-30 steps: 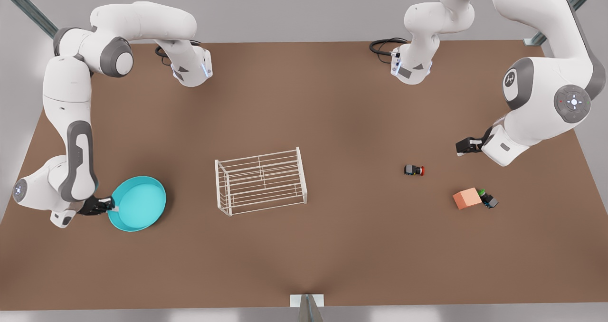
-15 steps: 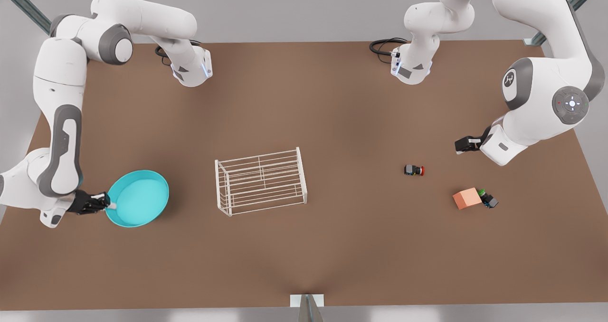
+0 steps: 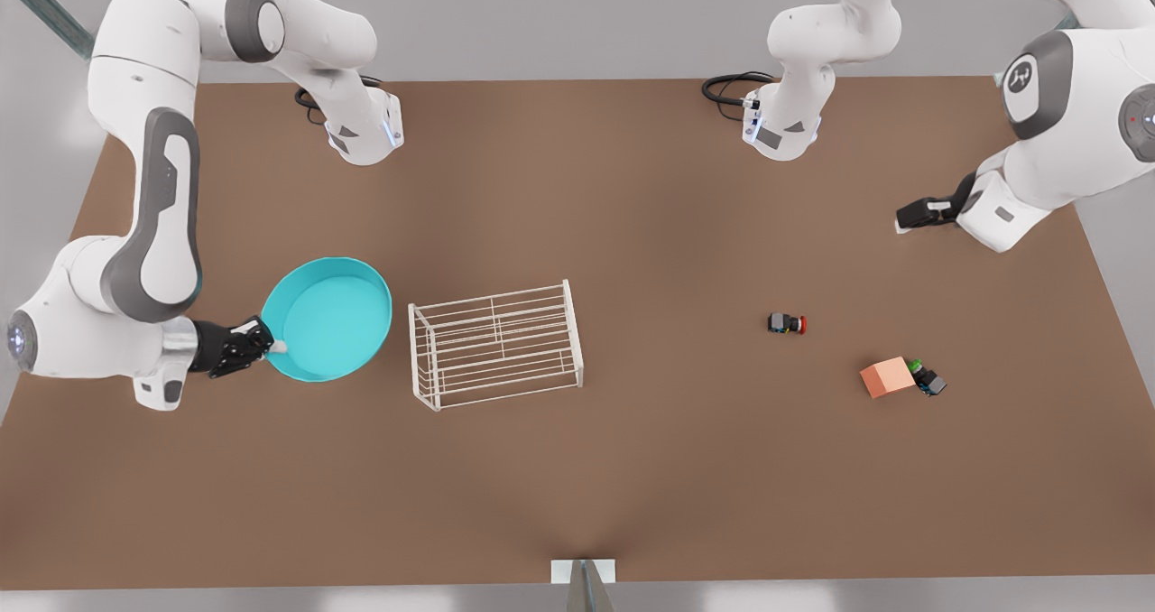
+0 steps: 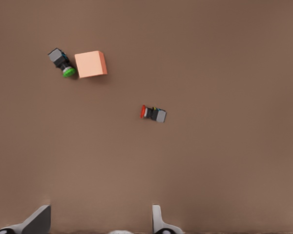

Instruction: Place the plate on the shelf with right arm and place the red button switch in the plate with left arm

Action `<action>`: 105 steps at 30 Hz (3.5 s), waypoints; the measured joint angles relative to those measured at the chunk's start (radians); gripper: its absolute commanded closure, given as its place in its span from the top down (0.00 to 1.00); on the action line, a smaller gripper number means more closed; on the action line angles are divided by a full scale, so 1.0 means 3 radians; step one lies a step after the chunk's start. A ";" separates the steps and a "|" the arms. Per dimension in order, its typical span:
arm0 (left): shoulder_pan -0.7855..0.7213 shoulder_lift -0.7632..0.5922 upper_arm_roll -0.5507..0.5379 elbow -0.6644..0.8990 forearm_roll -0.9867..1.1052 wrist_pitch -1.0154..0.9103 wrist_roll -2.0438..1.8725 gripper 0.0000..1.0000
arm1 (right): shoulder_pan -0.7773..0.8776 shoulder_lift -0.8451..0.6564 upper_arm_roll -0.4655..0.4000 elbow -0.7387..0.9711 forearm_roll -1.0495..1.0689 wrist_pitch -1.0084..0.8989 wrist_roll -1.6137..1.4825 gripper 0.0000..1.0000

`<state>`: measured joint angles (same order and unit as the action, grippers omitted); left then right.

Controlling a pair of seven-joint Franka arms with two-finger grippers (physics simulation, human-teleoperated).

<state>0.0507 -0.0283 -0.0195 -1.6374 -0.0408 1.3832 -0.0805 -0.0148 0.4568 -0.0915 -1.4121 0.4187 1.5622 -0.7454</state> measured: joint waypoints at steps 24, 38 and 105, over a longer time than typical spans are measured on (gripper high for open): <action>-0.0373 0.1158 -0.0462 -0.1344 0.0533 0.2672 -0.4162 1.00 | 0.1120 0.0198 0.0023 -0.0397 0.0502 0.0568 0.1510 0.21; -0.0340 0.1341 -0.0425 -0.2034 0.1021 0.3846 -0.5898 1.00 | 0.0975 -0.0278 -0.0786 0.0431 -0.0541 -0.0163 0.1804 1.00; -0.2062 0.2456 -0.1121 0.1168 0.1531 0.4687 -0.8705 1.00 | 0.1098 -0.0875 -0.0863 -0.0684 -0.1454 0.0250 0.2843 1.00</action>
<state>-0.5680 0.7084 -0.3557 -1.2870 0.4184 2.7894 -2.6919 0.3145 0.1943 -0.3504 -1.6173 -0.0175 1.6371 0.1075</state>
